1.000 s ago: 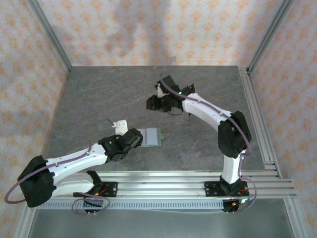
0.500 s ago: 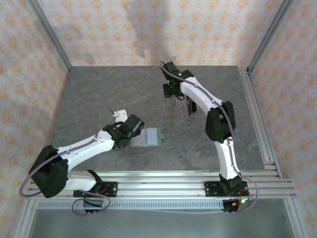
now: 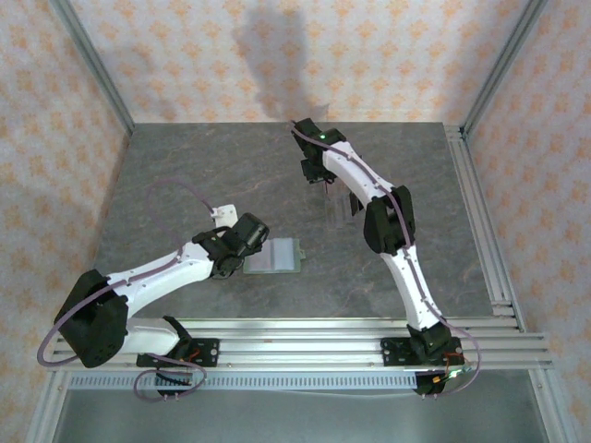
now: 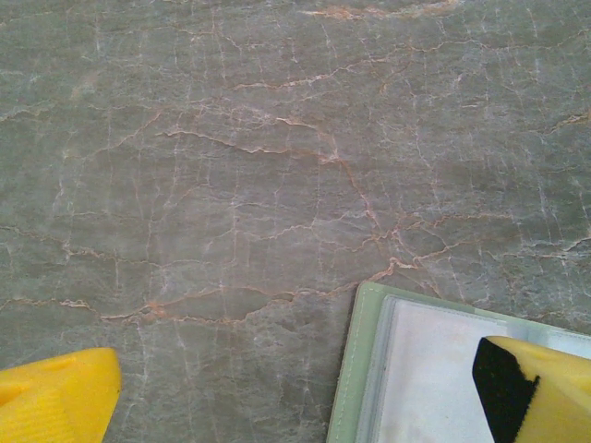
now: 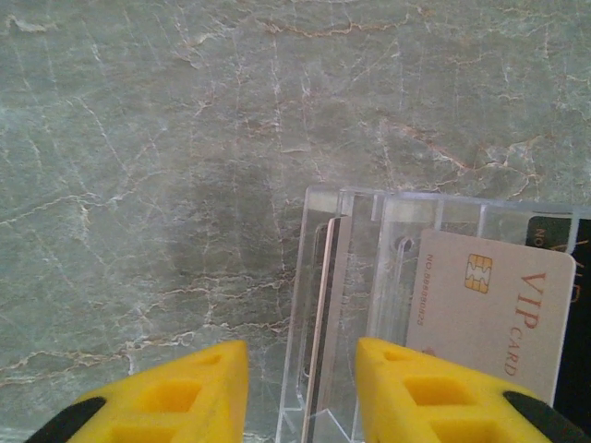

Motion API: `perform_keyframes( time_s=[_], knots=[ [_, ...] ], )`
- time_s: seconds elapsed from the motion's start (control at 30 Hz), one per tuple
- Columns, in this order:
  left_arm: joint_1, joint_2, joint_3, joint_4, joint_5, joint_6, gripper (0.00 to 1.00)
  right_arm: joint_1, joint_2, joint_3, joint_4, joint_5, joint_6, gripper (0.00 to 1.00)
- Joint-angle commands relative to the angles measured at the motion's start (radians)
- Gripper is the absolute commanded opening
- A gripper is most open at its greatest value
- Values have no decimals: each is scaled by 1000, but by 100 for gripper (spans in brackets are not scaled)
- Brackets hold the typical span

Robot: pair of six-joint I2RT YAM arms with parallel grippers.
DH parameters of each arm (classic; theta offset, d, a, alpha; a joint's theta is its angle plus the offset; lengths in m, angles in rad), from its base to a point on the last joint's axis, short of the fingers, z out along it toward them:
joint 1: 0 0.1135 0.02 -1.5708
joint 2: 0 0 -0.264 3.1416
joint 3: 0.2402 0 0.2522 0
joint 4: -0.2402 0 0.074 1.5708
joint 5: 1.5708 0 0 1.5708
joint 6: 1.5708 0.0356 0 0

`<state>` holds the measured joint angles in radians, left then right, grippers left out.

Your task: Put the credit cards into the card holder

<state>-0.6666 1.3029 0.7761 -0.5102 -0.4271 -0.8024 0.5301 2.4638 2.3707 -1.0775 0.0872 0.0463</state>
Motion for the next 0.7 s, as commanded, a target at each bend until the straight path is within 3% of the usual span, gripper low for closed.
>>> perform_keyframes(
  time_s=[0.0,0.67],
  knots=[
    [6,2,17,-21,-16,14,100,2,35,35,-51,49,-14,34],
    [7,4,5,-7,1,12,100,-20,78,63,-61,59,-19,22]
  ],
)
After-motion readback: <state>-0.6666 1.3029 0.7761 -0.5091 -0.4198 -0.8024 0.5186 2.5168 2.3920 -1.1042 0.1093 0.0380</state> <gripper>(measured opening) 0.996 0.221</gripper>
